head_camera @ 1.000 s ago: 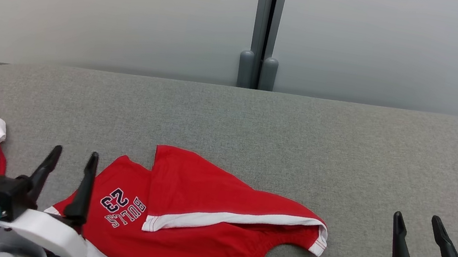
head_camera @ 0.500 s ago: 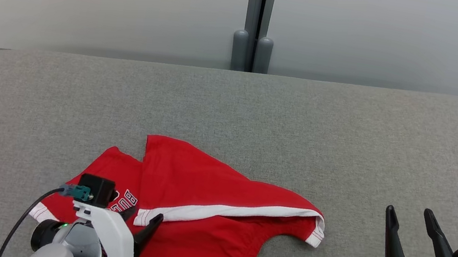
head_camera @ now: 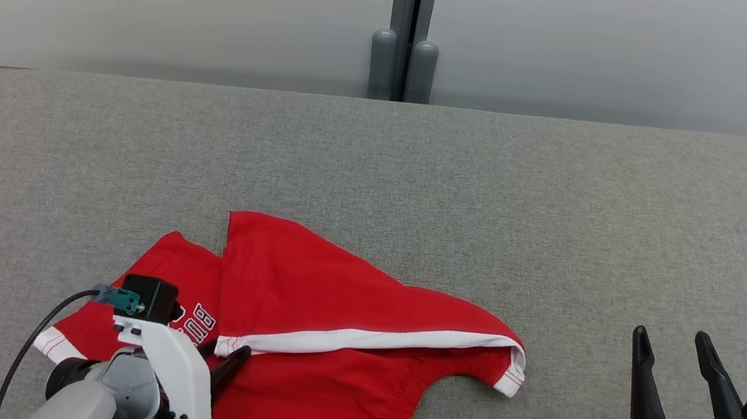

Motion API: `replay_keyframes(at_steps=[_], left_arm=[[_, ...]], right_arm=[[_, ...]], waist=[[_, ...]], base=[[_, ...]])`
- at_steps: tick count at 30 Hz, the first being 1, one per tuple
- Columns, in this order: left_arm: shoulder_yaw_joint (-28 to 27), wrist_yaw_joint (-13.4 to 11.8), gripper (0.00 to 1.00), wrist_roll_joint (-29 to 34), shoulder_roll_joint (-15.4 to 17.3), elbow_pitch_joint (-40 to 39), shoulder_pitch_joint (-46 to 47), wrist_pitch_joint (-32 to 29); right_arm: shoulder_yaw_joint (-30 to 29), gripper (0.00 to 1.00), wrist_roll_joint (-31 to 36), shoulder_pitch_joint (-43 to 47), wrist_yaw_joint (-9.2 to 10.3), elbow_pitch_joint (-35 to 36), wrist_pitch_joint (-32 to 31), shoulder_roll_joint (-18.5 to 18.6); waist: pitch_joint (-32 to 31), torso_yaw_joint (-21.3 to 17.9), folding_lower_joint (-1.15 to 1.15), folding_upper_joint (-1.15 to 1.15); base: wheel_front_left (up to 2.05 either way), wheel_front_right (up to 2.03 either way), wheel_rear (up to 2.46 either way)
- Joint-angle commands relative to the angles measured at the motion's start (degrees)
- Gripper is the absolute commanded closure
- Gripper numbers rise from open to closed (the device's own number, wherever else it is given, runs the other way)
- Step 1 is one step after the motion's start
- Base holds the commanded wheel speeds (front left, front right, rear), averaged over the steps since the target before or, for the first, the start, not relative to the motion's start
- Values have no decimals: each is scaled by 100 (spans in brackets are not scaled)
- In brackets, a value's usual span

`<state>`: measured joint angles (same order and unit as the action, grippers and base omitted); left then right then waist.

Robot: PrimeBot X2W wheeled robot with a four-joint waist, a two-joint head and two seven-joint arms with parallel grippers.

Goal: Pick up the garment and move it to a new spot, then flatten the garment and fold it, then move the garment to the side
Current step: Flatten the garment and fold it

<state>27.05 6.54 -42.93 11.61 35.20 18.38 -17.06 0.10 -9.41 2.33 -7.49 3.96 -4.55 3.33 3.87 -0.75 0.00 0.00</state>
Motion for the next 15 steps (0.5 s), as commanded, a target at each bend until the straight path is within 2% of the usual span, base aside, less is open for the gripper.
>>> replay_keyframes(at_steps=[1, 10, 15], left_arm=[[26, 36, 100, -22, 9, 10, 121, 53], [162, 73, 100, 70, 82, -18, 284, 301], [246, 84, 100, 120, 117, -48, 441, 348]], right_arm=[[-22, 0, 45, -50, 0, 13, 12, 8], [2, 0, 69, 87, 0, -79, -73, -16], [558, 0, -24, 235, 0, -545, -204, 39]], waist=[[1, 5, 0, 0], [37, 78, 0, 0], [165, 177, 0, 0]], base=[[0, 0, 0], [0, 0, 0], [0, 0, 0]])
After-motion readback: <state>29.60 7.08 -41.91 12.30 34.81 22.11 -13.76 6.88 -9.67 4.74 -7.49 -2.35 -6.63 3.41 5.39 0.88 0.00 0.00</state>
